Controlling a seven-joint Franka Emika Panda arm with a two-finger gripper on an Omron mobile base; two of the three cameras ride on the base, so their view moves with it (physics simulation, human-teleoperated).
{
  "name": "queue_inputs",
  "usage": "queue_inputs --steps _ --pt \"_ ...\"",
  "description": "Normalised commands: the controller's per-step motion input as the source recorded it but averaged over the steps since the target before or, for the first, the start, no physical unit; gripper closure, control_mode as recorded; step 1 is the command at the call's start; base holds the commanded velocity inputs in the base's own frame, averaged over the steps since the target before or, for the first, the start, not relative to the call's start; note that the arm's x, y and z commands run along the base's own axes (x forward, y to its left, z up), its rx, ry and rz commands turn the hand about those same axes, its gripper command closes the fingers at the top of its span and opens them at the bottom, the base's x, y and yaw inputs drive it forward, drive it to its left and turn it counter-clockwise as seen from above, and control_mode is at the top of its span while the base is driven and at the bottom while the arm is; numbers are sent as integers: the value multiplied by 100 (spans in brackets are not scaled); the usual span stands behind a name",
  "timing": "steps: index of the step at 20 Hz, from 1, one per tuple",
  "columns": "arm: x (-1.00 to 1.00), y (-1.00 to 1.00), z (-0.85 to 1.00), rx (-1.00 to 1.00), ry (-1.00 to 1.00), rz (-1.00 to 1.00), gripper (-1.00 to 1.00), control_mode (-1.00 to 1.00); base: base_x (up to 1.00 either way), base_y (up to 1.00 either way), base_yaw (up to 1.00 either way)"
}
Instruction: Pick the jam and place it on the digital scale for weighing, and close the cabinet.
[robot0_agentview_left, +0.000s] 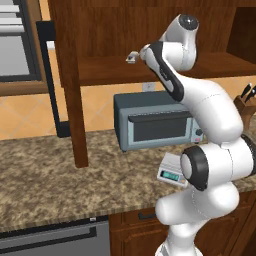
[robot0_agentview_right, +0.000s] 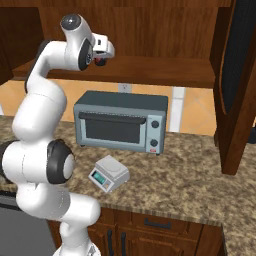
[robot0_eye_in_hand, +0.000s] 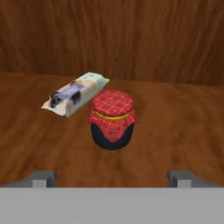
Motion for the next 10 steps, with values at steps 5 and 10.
queue_inputs --steps 5,10 --pt "63 1 0 0 0 0 -100 -100 0 0 0" --pt "51 0 0 0 1 0 -100 -100 0 0 0"
